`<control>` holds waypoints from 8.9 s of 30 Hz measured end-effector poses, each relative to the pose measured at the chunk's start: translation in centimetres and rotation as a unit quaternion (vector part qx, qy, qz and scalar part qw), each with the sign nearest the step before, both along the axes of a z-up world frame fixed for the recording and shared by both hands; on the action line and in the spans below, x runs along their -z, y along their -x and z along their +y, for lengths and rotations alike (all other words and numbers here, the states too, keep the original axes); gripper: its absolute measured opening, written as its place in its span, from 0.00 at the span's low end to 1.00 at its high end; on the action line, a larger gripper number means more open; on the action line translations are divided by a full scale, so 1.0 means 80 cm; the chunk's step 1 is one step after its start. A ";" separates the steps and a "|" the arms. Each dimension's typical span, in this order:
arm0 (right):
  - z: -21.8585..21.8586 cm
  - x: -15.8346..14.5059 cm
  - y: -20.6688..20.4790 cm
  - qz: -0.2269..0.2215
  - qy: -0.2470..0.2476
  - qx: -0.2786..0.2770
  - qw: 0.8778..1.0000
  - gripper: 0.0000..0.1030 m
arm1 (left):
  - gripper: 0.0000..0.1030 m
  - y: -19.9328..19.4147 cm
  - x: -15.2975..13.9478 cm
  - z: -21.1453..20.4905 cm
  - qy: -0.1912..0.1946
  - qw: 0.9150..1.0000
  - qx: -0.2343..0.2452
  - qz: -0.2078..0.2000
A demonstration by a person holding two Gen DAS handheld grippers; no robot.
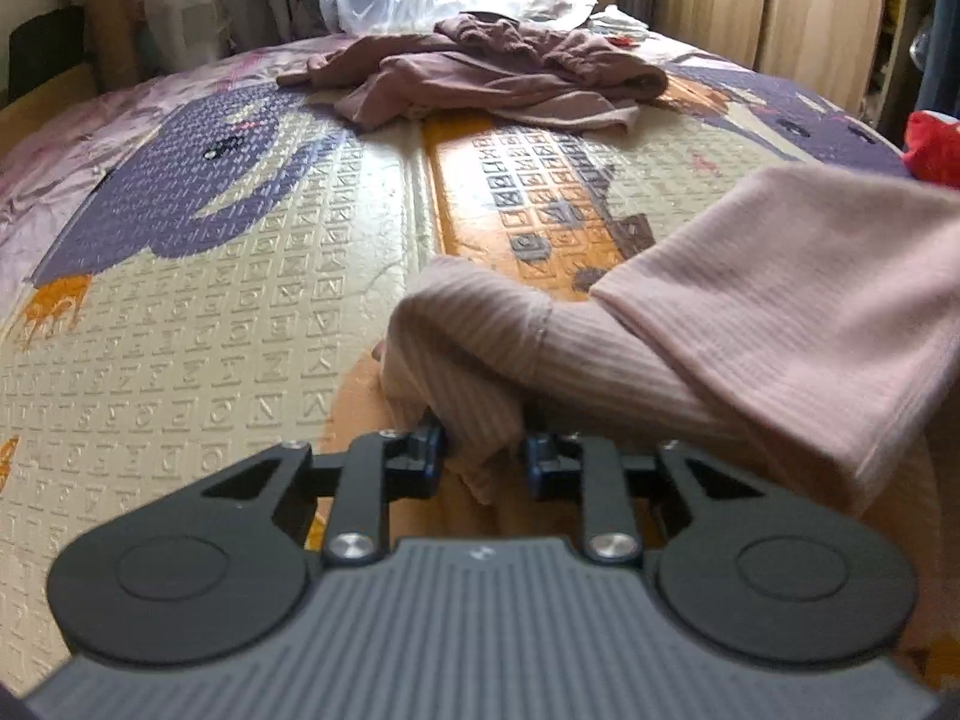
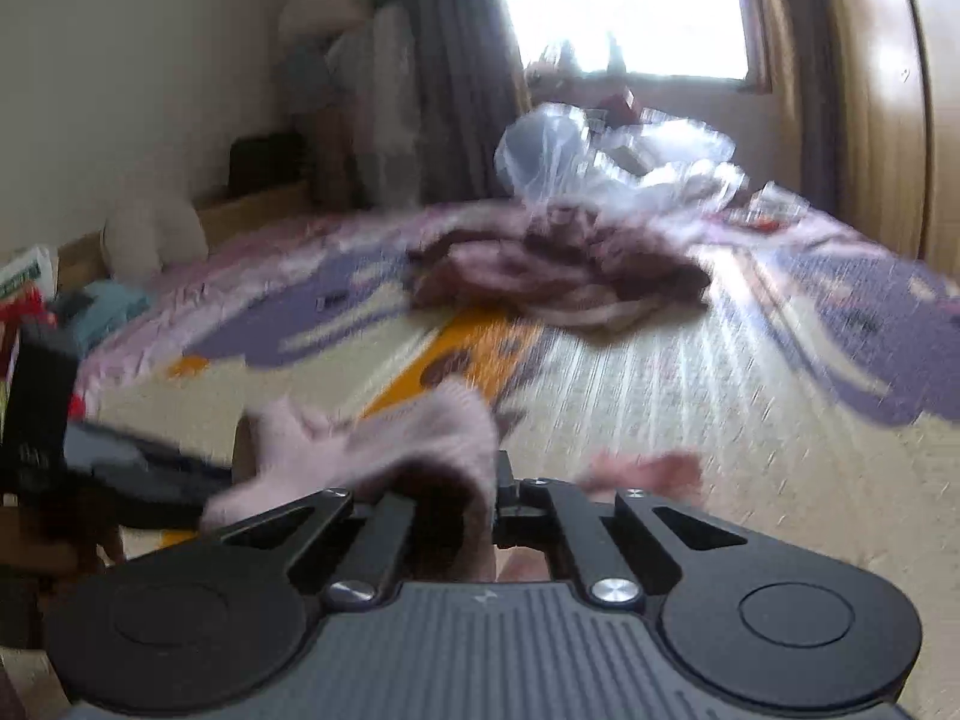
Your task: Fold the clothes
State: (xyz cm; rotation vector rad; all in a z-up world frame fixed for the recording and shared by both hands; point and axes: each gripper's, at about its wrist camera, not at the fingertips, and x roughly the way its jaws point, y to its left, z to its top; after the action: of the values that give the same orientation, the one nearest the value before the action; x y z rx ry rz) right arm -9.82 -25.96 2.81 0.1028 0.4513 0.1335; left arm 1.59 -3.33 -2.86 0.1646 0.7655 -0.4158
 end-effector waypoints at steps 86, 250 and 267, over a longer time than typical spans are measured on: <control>0.037 0.024 0.050 0.156 0.052 -0.209 0.964 0.34 | 0.82 0.018 -0.003 -0.054 -0.032 0.999 -0.007 -0.011; 0.019 0.066 -0.091 0.116 -0.073 0.038 0.990 0.27 | 1.00 0.009 -0.046 0.043 0.010 0.999 0.027 0.030; 0.029 0.006 0.006 0.064 0.019 -0.067 0.995 0.12 | 0.74 -0.010 -0.033 0.036 -0.006 0.997 -0.065 0.028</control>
State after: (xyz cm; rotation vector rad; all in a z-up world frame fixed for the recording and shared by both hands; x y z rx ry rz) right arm -10.26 -23.62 2.30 0.0438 0.5890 0.2518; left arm 2.41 -0.46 -0.20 0.1130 0.8298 -0.2939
